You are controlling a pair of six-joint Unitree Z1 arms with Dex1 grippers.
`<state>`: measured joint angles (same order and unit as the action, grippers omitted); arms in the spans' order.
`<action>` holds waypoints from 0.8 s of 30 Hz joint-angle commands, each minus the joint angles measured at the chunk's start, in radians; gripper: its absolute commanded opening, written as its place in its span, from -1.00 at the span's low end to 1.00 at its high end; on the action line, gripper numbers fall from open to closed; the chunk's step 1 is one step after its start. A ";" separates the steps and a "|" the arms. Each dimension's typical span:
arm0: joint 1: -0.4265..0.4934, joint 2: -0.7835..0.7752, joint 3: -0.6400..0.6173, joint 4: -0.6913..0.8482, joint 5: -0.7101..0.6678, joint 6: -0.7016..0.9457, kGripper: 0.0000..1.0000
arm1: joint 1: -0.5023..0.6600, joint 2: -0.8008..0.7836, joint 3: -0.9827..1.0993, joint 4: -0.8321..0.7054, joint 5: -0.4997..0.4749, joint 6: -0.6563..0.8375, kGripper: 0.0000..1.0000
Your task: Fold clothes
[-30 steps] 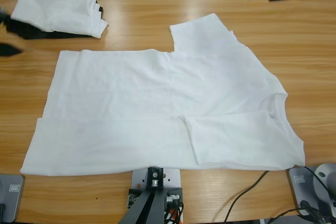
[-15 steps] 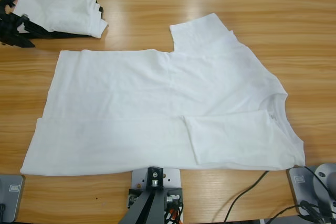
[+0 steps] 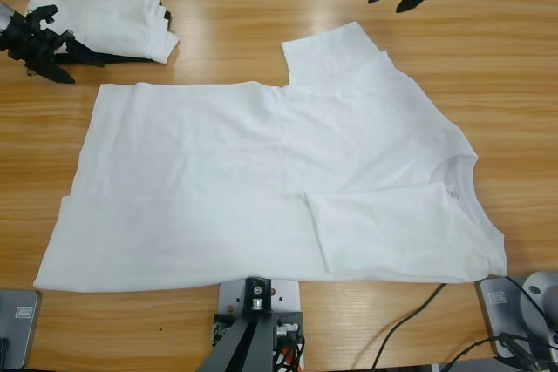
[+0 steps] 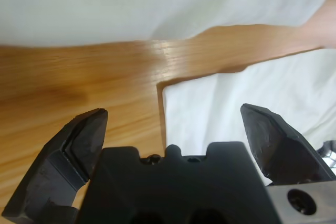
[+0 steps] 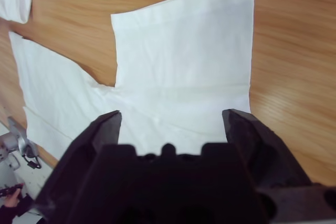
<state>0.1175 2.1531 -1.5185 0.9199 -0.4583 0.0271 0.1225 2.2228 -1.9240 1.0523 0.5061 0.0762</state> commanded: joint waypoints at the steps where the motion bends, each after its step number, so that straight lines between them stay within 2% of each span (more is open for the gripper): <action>1: -0.065 0.122 -0.003 0.031 0.004 0.017 0.98 | -0.023 0.081 -0.024 0.018 0.018 -0.015 0.57; 21: -0.145 0.133 -0.016 0.063 0.047 0.028 0.95 | -0.043 0.098 -0.029 0.018 0.023 -0.026 0.57; 23: -0.145 0.133 -0.018 0.063 0.051 0.027 0.82 | -0.043 0.097 -0.029 0.018 0.023 -0.027 0.57; 24: -0.145 0.133 -0.019 0.064 0.055 0.027 0.67 | -0.044 0.095 -0.029 0.018 0.023 -0.027 0.57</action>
<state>-0.0114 2.1959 -1.5462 0.9659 -0.4311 0.0469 0.0936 2.2617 -1.9480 1.0617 0.5158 0.0661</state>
